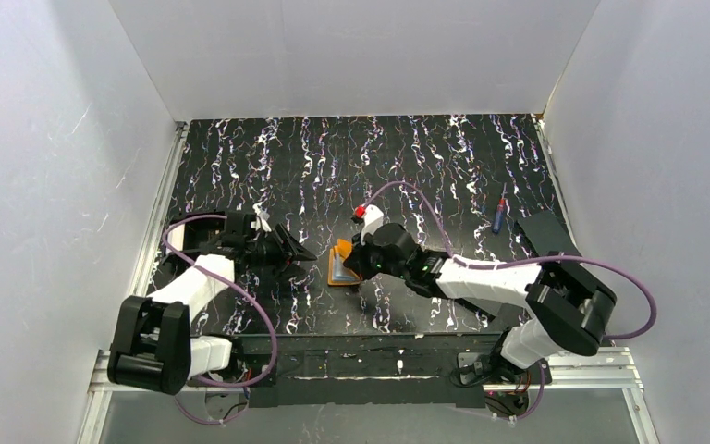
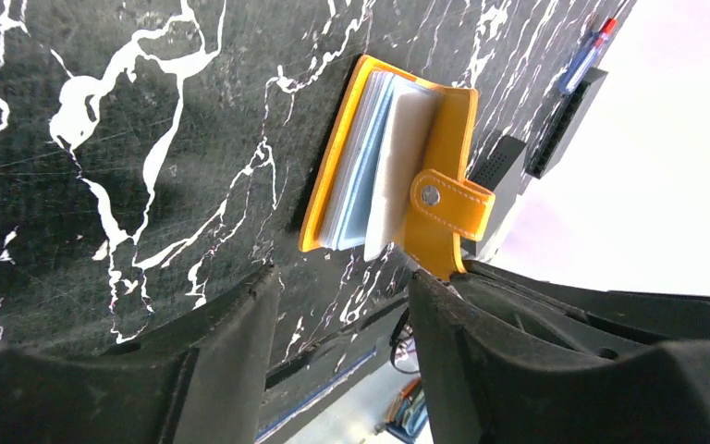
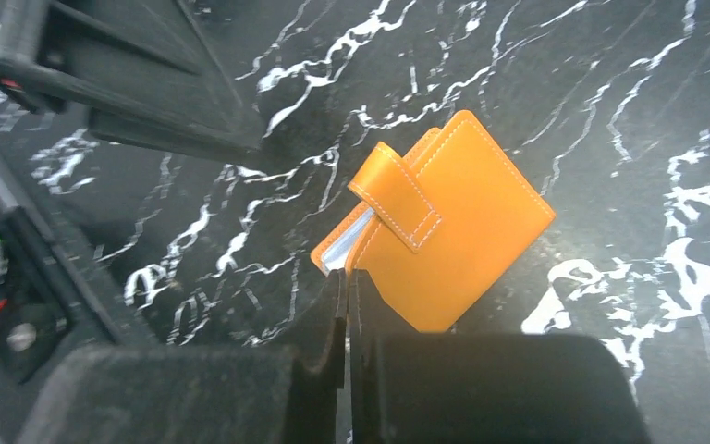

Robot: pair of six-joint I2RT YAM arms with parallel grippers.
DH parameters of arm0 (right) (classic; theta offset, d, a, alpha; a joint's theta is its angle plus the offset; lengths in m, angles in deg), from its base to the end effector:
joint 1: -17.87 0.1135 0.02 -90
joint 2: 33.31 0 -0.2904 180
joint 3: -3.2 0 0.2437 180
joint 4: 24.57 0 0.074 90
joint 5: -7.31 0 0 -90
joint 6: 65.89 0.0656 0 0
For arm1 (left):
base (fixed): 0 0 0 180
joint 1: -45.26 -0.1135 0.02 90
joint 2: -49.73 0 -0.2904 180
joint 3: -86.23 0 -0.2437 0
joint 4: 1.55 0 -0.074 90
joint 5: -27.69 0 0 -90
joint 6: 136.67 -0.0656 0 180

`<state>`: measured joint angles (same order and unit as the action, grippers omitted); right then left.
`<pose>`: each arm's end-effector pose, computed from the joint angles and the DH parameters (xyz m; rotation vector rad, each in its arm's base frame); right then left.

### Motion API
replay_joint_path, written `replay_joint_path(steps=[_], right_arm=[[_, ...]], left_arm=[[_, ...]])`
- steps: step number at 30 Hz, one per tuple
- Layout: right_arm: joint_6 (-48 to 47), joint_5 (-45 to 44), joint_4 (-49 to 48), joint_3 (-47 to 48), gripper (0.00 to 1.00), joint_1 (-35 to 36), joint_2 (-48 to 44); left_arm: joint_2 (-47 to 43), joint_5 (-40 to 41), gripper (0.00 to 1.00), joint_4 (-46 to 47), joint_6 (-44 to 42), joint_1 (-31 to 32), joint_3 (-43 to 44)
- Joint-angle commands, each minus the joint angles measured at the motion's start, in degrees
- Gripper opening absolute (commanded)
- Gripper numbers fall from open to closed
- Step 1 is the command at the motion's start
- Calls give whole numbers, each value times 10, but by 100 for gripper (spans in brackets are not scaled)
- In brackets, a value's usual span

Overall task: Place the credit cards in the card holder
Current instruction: Turn over the card holder at the center of the board.

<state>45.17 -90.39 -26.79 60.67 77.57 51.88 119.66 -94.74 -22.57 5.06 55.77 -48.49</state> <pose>0.1775 0.2864 0.2297 -0.6088 2.0051 0.7485 0.2219 -0.0770 0.1921 -0.6071 2.4615 -1.1569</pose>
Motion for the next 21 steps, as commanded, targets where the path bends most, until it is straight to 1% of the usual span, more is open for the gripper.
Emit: replay_joint_path(steps=[1,3,7,9,13,17,21], right_arm=[[77,161,-83,-34,1,-46,-33],[123,191,-141,-67,1,-75,-38],[206,236,-216,-121,1,-138,-38],[250,251,-251,-151,1,-170,-37],[302,269,-303,-201,1,-218,-36],[348,278,-346,-237,1,-256,-27],[381,294,-369,-255,1,-283,-15]], left_arm=[[26,-43,51,47,26,11,-16],[19,-16,52,45,32,24,-21],[-4,46,54,22,36,45,-26],[3,49,54,27,44,54,-29],[55,34,53,80,70,93,-32],[103,61,56,115,102,156,-25],[146,56,57,196,138,182,-26]])
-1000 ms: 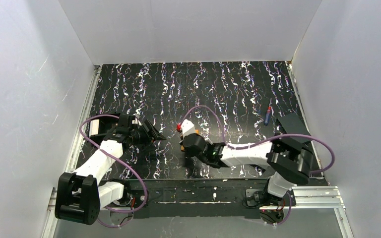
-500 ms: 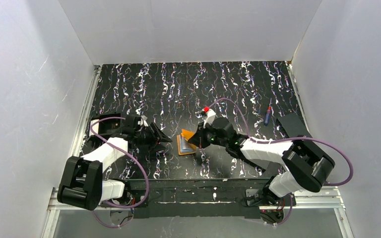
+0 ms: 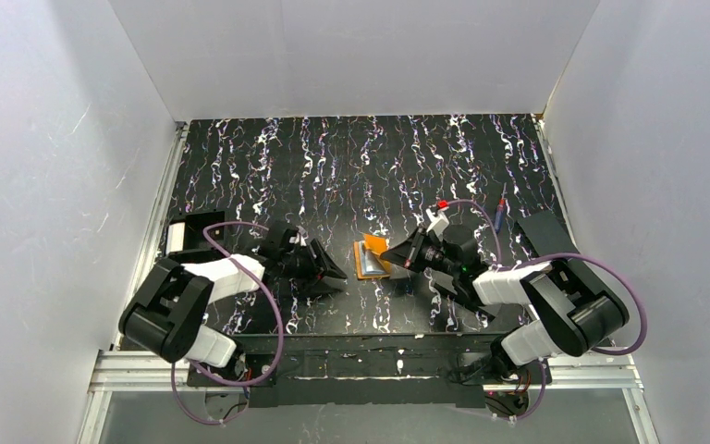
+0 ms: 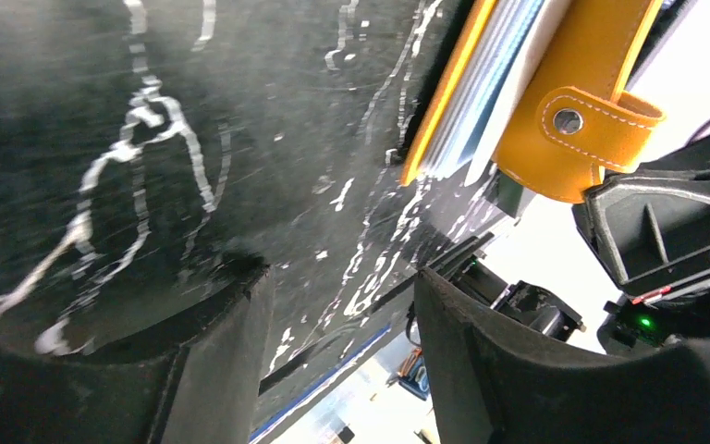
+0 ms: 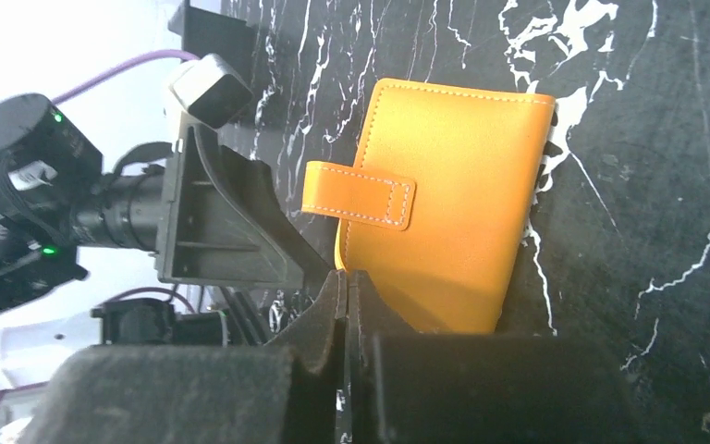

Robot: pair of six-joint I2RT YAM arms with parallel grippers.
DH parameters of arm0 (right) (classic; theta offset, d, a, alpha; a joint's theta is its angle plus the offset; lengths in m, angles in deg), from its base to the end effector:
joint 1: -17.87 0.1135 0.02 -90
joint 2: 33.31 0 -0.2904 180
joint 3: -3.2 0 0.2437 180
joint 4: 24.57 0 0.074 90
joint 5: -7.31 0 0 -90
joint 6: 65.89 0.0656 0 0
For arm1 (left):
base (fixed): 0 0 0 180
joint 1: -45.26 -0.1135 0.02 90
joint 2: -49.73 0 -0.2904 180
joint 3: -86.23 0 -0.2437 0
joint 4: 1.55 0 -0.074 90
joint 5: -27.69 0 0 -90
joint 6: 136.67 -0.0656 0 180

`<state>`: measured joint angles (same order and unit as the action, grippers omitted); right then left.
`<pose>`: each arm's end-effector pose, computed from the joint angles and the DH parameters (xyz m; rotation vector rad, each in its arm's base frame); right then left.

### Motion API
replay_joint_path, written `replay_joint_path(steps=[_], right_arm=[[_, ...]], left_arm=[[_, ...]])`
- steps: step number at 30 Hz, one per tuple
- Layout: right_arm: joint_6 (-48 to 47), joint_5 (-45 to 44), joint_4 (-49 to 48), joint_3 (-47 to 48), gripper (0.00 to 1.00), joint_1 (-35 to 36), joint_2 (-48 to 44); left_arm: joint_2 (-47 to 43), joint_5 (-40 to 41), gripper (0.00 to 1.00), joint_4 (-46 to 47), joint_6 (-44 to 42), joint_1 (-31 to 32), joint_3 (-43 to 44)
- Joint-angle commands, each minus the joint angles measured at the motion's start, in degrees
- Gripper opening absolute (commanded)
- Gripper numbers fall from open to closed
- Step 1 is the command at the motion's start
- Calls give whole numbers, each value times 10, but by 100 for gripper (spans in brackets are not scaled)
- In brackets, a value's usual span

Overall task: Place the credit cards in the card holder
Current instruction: Turn over the card holder at the center of the board.

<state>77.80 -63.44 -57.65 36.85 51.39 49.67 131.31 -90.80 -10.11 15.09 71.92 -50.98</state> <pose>0.2163 0.1692 0.1788 0.1025 2.0707 1.3166 0.2153 -0.1431 0.1513 -0.5549 2.6356 -1.2173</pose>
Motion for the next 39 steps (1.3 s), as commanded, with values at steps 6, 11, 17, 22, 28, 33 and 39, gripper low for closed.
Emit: replay_joint_path(steps=[6,11,17,22,28,33,39], right_arm=[[56,41,-61,-13,1,-30,-1],[49,41,-52,-10,1,-30,-11],[51,45,-63,-14,1,-30,-7],[47,47,-57,-12,1,-30,-13],[40,56,-52,-11,1,-30,-10],[32,89,-56,5,1,-29,17],[69,122,-138,39,1,13,96]], left_arm=[[96,10,52,139,62,44,20],[136,17,37,154,62,57,39],[173,22,28,155,72,75,55],[178,37,20,156,64,77,53],[173,51,0,156,26,77,72],[72,109,0,151,-13,78,49],[-53,129,0,22,-70,78,67]])
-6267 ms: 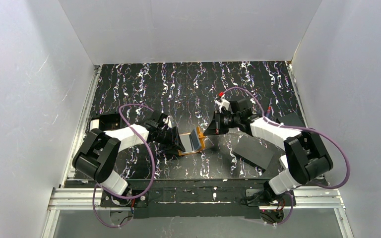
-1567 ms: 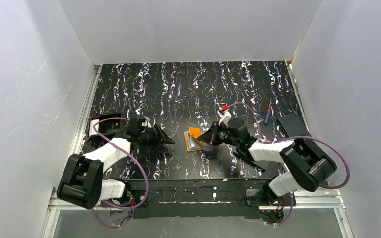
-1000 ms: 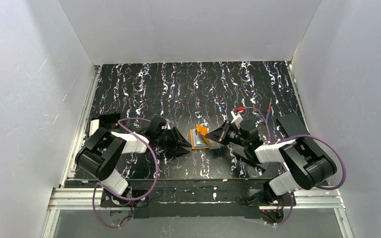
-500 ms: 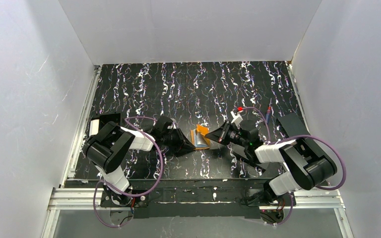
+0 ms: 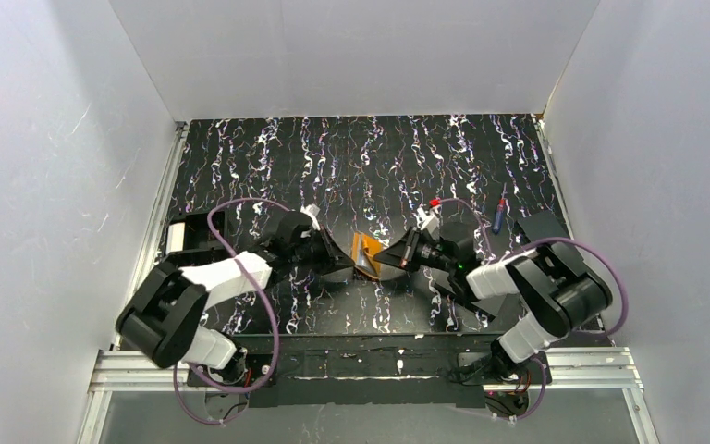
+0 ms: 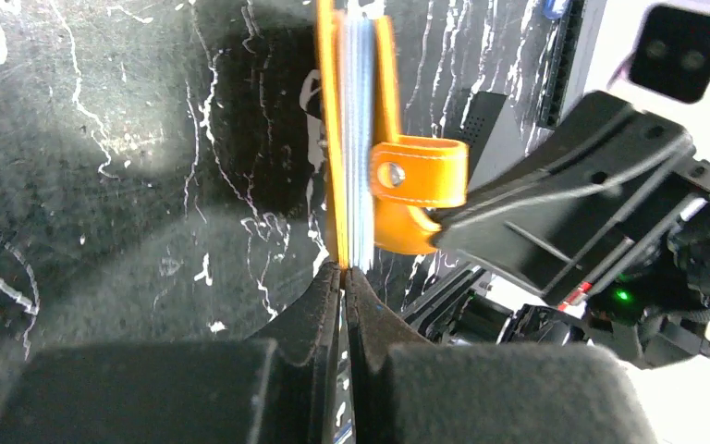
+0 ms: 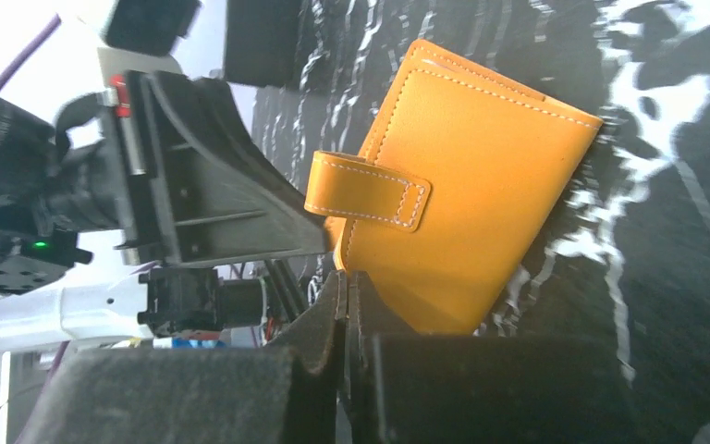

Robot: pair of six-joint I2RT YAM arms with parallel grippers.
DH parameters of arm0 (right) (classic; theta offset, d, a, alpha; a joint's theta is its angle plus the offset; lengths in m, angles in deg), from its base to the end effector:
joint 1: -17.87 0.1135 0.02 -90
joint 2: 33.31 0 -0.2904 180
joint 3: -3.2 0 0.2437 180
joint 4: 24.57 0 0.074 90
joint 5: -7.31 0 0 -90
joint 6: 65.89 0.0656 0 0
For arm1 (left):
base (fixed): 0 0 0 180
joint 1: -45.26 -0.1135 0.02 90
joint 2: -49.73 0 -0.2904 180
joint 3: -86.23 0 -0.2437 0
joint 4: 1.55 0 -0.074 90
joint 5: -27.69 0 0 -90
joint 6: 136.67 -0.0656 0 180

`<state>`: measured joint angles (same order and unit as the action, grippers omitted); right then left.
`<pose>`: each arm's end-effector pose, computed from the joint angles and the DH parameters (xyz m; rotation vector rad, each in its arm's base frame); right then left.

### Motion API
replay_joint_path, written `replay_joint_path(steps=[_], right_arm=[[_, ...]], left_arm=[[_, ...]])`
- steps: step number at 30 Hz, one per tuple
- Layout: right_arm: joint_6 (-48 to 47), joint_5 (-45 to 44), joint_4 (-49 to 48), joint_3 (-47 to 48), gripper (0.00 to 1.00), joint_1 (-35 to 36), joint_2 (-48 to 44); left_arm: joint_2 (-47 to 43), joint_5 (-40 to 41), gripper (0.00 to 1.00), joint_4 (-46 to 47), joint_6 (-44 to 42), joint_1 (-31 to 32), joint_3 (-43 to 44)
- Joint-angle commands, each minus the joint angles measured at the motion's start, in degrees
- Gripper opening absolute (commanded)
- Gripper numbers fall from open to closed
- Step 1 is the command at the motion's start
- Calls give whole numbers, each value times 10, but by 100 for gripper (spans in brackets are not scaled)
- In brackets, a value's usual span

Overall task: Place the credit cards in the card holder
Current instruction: Turn over the card holder at the center of the board.

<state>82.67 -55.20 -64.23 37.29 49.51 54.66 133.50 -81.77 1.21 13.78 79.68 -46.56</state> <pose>0.2238 0.1735 0.1744 0.0975 2.0813 1.4817 0.2328 -0.1860 0.1814 -0.3298 2.4126 -1.2349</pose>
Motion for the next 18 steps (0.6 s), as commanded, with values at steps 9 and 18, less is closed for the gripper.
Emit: replay_joint_path(steps=[9,18], right_arm=[[224,24,-365,65,1,79,237],[192,35,-274,51,35,76,272]], left_arm=[[-156,77,0,-317,-120,3,92],[-56,69,0,-371,-172,28,167]])
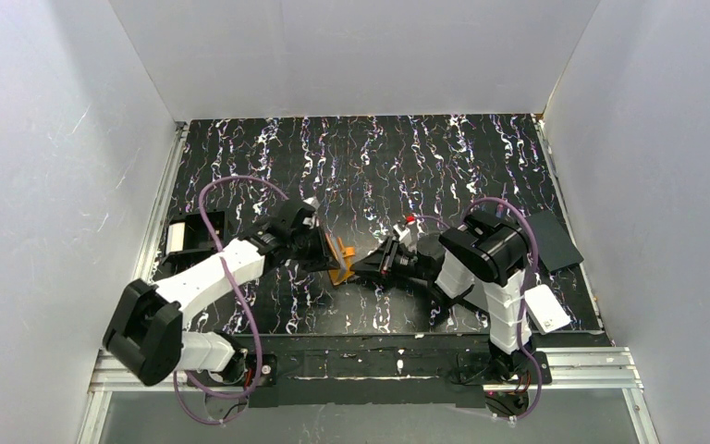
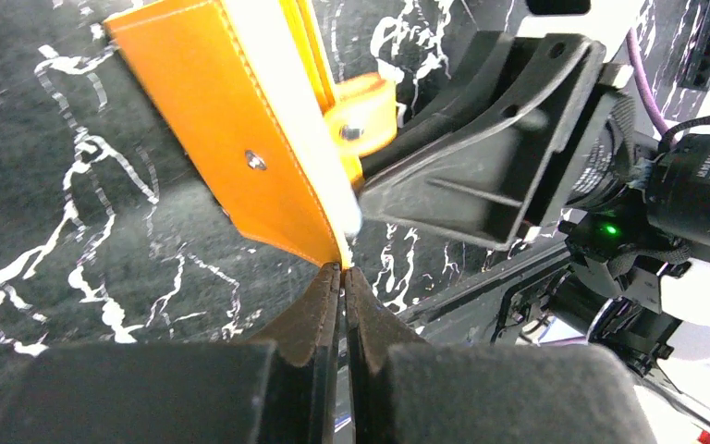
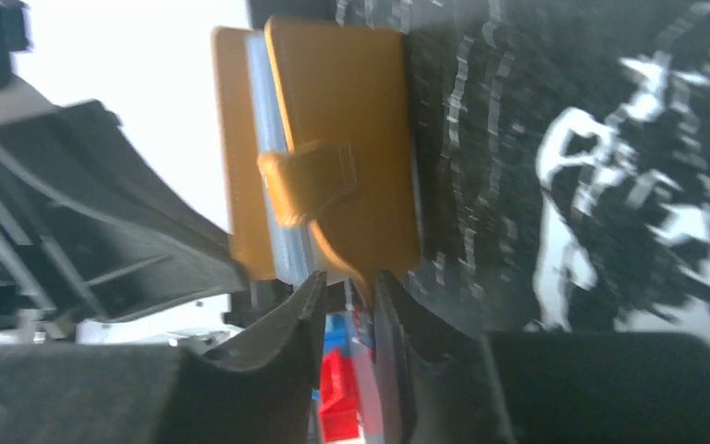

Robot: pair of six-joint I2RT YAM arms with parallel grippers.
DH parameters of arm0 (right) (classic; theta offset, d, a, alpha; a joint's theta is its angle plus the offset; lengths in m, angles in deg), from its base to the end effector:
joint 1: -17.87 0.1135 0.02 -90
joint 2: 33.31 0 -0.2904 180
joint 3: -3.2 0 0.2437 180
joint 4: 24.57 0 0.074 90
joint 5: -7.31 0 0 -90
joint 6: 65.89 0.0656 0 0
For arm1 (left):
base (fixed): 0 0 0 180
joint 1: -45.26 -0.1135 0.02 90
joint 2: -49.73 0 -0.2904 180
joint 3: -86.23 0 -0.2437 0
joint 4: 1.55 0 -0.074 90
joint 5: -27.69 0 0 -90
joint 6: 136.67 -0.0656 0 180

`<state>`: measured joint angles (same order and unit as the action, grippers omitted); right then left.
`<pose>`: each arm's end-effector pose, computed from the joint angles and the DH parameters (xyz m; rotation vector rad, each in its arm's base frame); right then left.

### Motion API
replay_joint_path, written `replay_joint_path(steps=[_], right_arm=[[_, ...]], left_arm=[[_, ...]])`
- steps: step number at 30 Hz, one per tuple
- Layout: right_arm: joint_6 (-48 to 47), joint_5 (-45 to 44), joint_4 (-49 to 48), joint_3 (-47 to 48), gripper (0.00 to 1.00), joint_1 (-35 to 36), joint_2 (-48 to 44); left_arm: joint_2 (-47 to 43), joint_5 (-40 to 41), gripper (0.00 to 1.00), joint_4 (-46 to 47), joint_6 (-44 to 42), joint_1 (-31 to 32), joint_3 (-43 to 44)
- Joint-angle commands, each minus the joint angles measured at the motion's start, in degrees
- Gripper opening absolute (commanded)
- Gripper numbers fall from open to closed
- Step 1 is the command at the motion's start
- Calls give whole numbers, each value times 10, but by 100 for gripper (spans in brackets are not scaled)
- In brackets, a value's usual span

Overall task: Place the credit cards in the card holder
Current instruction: Turn over the card holder at the center of the board.

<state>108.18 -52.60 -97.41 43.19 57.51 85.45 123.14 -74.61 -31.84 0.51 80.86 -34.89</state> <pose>0.2387 0.2405 0.1155 0.3195 2.1143 1.9154 0.2122 -0.1691 0.2333 -0.1428 2.5358 -0.9031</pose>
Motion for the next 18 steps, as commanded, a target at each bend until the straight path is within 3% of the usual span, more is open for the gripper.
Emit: replay_joint_path(steps=[1,3,8,12,14,18], right_arm=[[-116,3,182,4,41,-6,-63],[-211,-19,370,33,49,-10,-106],[-365,-80,633,79,65,-22,-179],[-473,-111,756,108,69,-22,-231],[-538,-96,764,118,69,-22,-258],[-621,-61,739,130,69,-22,-294]], left_arm=[[63,-5,0,-41,-41,19,57],[99,-11,0,-37,-46,23,73],[195,-42,0,-34,-58,26,112],[206,-62,0,-21,-55,26,105],[196,-64,0,-31,-58,26,104],[143,-66,32,-53,-67,24,99]])
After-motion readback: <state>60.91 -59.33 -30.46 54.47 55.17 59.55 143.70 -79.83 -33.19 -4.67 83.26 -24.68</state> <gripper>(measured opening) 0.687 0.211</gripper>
